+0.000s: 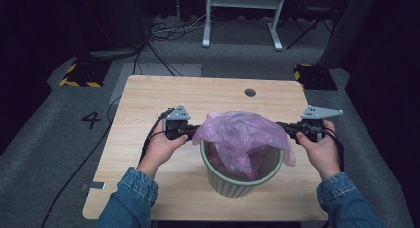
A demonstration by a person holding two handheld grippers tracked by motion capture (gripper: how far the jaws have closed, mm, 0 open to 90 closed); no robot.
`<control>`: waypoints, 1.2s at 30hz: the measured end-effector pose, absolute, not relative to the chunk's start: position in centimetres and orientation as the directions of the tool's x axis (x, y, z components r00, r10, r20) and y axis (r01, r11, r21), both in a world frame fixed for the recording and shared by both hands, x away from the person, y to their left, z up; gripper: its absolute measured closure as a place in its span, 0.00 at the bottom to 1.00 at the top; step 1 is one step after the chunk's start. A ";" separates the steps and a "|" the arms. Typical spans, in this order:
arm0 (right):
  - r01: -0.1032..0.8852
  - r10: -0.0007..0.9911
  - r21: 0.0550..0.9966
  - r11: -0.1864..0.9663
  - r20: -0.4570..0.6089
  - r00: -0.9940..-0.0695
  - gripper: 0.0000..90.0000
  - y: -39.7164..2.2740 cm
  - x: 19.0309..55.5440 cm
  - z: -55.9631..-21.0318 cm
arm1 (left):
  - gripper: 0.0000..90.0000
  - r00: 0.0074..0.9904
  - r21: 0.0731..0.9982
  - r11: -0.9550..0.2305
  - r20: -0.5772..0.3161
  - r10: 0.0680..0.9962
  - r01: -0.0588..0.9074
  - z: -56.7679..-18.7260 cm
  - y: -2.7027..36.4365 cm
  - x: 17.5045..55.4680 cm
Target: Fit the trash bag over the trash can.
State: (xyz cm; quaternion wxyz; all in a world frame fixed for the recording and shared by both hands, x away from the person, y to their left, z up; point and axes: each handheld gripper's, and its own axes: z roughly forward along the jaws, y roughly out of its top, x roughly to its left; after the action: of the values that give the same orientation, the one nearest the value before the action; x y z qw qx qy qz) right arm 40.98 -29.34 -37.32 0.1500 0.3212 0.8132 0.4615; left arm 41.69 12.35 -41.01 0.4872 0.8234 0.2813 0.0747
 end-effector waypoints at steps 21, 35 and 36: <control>0.244 0.745 0.948 0.205 0.011 -0.667 0.49 -34.6 35.9 -34.6 | 0.41 0.816 0.953 -0.223 -0.041 0.577 0.206 -37.6 17.1 36.0; 0.219 0.549 0.945 0.242 0.053 -0.834 0.39 -32.1 32.2 -33.4 | 0.50 0.874 0.962 -0.222 -0.035 0.484 0.162 -35.6 14.4 35.4; 0.220 0.538 0.944 0.246 0.055 -0.841 0.39 -31.9 32.1 -33.5 | 0.58 0.883 0.959 -0.235 -0.031 0.468 0.158 -35.5 14.1 35.3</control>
State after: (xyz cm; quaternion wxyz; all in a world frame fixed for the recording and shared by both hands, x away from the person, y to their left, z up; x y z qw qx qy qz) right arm 32.15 -31.86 -33.47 0.1414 0.2439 0.7767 0.5633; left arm 35.35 14.15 -35.49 0.5847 0.7744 0.2021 0.1329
